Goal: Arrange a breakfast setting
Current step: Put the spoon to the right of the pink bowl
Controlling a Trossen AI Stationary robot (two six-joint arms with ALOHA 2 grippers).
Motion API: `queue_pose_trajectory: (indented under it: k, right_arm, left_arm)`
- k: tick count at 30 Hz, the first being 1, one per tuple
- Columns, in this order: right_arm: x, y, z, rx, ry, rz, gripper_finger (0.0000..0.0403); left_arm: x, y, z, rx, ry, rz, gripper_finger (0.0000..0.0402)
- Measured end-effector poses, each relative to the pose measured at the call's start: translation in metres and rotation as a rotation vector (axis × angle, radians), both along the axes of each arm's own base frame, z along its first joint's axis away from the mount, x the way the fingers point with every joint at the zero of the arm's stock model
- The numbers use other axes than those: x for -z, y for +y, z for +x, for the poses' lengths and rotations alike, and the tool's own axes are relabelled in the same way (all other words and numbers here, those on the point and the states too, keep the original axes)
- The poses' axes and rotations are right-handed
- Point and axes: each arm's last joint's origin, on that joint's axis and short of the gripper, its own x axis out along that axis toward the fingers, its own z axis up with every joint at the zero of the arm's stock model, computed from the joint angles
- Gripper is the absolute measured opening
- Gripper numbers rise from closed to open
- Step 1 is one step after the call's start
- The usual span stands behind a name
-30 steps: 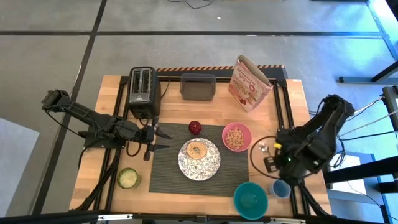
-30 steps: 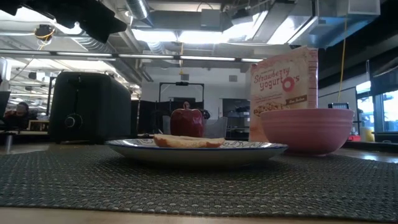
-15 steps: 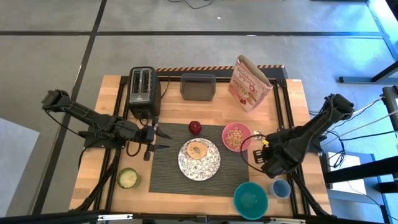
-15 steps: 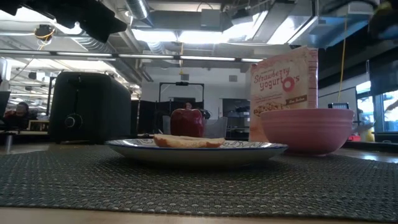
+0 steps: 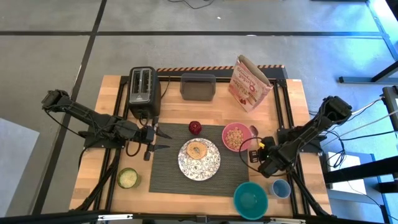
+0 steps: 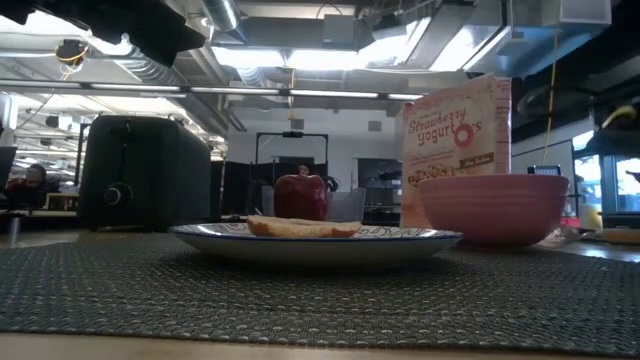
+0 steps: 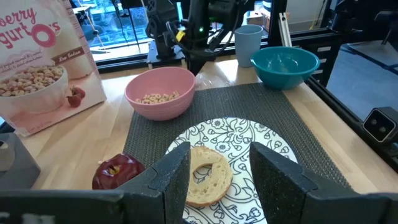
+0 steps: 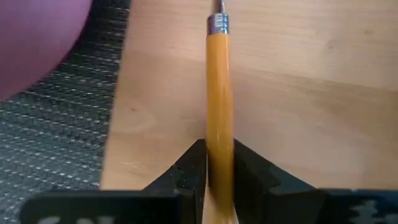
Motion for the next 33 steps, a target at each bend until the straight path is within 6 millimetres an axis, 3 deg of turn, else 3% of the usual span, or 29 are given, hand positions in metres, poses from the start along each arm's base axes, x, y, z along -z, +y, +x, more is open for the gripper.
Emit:
queue_pose_trajectory:
  k: [19,33]
  right_arm:
    - [0.0075,0.0006,0.0,0.0,0.007,-0.007,0.0065]
    - [0.0077,0.0009,0.001,-0.018,-0.001,-0.011,0.0169]
  left_arm:
    - [-0.0011,-0.0001,0.0003,0.0,-0.012,-0.004,0.016]
    - [-0.0011,-0.0001,0.0003,0.0,-0.011,-0.004,0.016]
